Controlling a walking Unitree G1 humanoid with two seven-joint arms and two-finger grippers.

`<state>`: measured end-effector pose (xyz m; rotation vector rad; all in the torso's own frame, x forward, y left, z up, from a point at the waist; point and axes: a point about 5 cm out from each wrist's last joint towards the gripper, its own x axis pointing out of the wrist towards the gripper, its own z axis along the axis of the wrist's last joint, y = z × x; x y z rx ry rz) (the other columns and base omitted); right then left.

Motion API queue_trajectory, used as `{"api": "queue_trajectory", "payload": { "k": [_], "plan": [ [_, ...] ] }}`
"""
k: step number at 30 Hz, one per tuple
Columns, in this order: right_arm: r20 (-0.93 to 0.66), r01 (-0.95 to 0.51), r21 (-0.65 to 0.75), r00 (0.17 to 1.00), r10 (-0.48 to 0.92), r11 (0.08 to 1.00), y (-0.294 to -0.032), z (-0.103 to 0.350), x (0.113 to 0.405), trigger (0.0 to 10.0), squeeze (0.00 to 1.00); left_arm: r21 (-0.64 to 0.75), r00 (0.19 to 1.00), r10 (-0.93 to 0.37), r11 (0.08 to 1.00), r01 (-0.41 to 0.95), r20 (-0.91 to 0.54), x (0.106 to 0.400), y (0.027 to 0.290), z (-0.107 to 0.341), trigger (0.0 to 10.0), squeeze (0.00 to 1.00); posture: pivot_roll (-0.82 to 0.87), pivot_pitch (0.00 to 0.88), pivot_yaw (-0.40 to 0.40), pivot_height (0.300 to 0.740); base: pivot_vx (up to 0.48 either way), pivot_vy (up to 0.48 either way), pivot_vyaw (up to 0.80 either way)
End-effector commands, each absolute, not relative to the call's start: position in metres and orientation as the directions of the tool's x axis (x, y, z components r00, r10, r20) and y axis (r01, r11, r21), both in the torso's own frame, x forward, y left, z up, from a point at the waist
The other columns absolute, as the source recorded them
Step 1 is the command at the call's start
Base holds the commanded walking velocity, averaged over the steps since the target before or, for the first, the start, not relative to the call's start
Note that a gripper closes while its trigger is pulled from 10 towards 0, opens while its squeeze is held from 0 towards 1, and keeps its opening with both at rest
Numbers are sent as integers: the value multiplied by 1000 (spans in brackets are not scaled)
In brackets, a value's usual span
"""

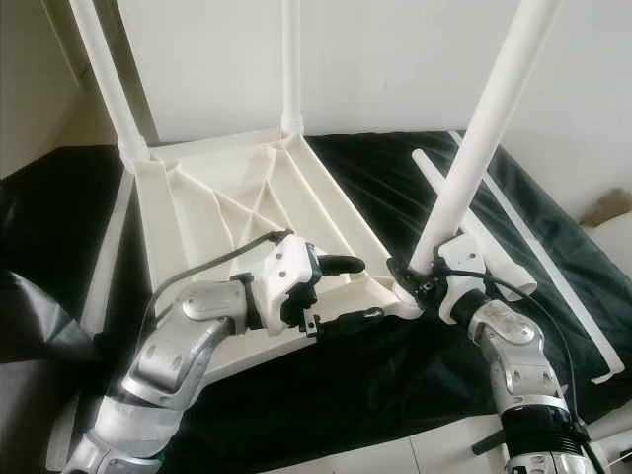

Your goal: Building children table

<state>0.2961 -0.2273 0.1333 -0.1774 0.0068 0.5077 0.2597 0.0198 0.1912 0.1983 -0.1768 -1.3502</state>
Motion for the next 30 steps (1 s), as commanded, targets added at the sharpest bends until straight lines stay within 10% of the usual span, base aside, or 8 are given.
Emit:
{"api": "queue_trajectory", "payload": {
  "k": [1,5,6,16,21,30],
  "plan": [
    [-109,-509,-145,860,498,848,-229,118,290,0,0,238,331,-943,327,915,25,266,22,188,10000,0,-40,3,-74,740,0,0,0],
    [-113,-476,-98,878,466,874,-232,112,286,0,0,245,326,-945,319,915,14,265,20,187,10000,0,-45,0,-71,740,0,0,0],
    [-116,-456,-79,887,447,886,-234,110,286,10000,0,251,325,-946,315,915,5,265,20,185,10000,0,-50,0,-70,740,0,0,0],
    [-151,-278,-34,951,270,960,-223,94,278,10000,0,298,373,-928,352,887,-12,272,18,180,10000,0,-65,0,-56,740,0,0,0],
    [-227,25,9,974,-22,1000,-230,85,276,10000,0,327,550,-832,503,800,-67,298,24,171,10000,0,-74,0,-48,740,0,0,0],
    [-181,339,31,927,-329,940,-215,84,265,10000,0,314,606,-793,563,765,-56,304,28,170,10000,0,-70,0,-45,740,0,0,0]
  ]
}}
